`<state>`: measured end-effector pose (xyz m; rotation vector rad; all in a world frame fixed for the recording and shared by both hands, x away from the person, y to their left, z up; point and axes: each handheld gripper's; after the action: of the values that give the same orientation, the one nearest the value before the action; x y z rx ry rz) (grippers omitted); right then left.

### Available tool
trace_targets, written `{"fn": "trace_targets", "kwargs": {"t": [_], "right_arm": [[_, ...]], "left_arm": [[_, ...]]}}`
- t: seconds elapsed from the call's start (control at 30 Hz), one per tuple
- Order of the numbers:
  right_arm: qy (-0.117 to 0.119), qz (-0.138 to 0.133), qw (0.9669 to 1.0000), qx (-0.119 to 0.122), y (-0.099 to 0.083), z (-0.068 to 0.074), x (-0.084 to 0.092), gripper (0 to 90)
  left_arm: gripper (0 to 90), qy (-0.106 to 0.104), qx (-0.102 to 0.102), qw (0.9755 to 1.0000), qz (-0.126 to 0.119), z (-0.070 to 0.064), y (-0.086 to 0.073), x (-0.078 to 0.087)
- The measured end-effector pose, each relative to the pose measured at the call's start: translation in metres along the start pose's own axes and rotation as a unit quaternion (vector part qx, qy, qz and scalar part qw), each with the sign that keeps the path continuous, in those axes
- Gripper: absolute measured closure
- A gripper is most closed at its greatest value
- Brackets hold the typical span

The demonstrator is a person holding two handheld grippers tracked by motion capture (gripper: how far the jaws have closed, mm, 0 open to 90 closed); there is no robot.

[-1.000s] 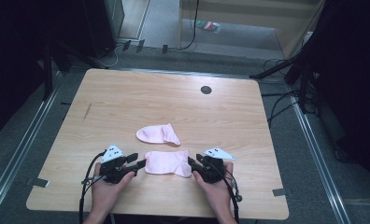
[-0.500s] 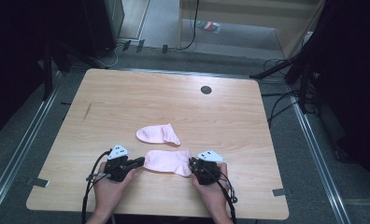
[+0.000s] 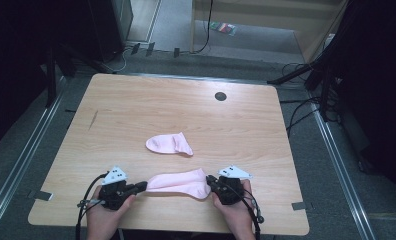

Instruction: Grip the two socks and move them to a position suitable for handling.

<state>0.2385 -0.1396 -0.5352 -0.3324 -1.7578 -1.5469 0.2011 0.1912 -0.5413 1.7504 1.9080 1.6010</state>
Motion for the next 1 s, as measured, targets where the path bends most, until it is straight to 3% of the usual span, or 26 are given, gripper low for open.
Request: {"fn": "trace_targets", "kwargs": {"t": [0.03,0.07,0.1,0.13,0.17,0.2,0.27,0.3,0.37,0.43,0.5,0.57,0.67,0.77,0.83,0.93,0.97,1.0], "right_arm": [[0.006,0.002,1.0000,-0.005,0.000,-0.001,-0.002,85.3],[0.017,-0.004,0.9997,-0.014,0.000,-0.001,-0.005,68.2],[0.017,-0.004,0.9997,-0.014,0.000,-0.001,-0.005,68.2],[-0.015,-0.029,0.9992,-0.022,0.001,0.000,-0.002,53.5],[-0.022,-0.037,0.9987,-0.026,0.002,0.001,0.002,54.8],[-0.026,-0.050,0.9980,-0.026,0.003,0.002,0.008,57.3],[-0.018,-0.070,0.9972,-0.019,0.004,0.012,0.017,64.1],[-0.009,-0.072,0.9974,-0.004,0.003,0.020,0.019,65.9],[-0.003,-0.060,0.9979,0.024,-0.001,0.035,0.016,69.0],[0.000,-0.045,0.9984,0.035,-0.006,0.042,0.009,69.3],[-0.016,-0.033,0.9989,0.030,-0.011,0.040,0.004,69.6],[-0.033,-0.024,0.9989,0.024,-0.016,0.036,0.003,69.5],[-0.034,-0.014,0.9992,0.018,-0.020,0.031,0.005,69.4],[-0.038,-0.013,0.9988,0.028,-0.023,0.031,0.005,70.0],[-0.040,-0.015,0.9985,0.035,-0.023,0.031,0.004,72.2],[-0.052,-0.017,0.9972,0.052,-0.023,0.032,0.005,79.1],[-0.052,-0.017,0.9972,0.052,-0.023,0.032,0.005,79.1],[-0.050,-0.014,0.9978,0.041,-0.023,0.028,0.004,85.5]], "left_arm": [[90.0,-0.005,-0.007,1.0000,0.003,-0.003,-0.003,-0.004],[73.6,0.010,-0.024,0.9997,-0.004,-0.006,-0.003,-0.009],[59.8,0.010,-0.024,0.9997,-0.004,-0.006,-0.003,-0.009],[51.2,0.028,-0.033,0.9984,-0.036,-0.007,-0.002,-0.007],[49.7,0.028,-0.033,0.9984,-0.036,-0.007,-0.002,-0.007],[53.4,0.017,-0.049,0.9950,-0.085,-0.011,-0.001,0.000],[65.2,0.006,-0.078,0.9914,-0.105,-0.017,0.003,0.004],[71.3,-0.005,-0.094,0.9905,-0.100,-0.020,0.005,0.003],[77.4,-0.019,-0.111,0.9923,-0.052,-0.023,0.008,-0.008],[80.3,-0.026,-0.112,0.9933,-0.010,-0.023,0.005,-0.019],[77.6,-0.014,-0.105,0.9941,0.022,-0.021,0.001,-0.026],[68.9,0.018,-0.115,0.9927,0.031,-0.022,-0.002,-0.029],[61.6,0.015,-0.128,0.9909,0.040,-0.020,-0.003,-0.031],[61.6,0.019,-0.125,0.9915,0.031,-0.018,-0.004,-0.031],[64.4,0.024,-0.120,0.9922,0.026,-0.016,-0.003,-0.031],[74.0,0.038,-0.124,0.9911,0.027,-0.015,-0.002,-0.031],[78.6,0.038,-0.124,0.9911,0.027,-0.015,-0.002,-0.031],[82.8,0.035,-0.122,0.9914,0.030,-0.013,-0.001,-0.030]]}}
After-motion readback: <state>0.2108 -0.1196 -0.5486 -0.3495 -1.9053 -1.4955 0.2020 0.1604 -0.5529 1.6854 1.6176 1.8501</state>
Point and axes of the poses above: each handheld gripper's, and its own axes: x roughly backward along the jaws, y roughly out of its top, z roughly to its left, and after that the axes turned 14 degrees about -y, right-handed
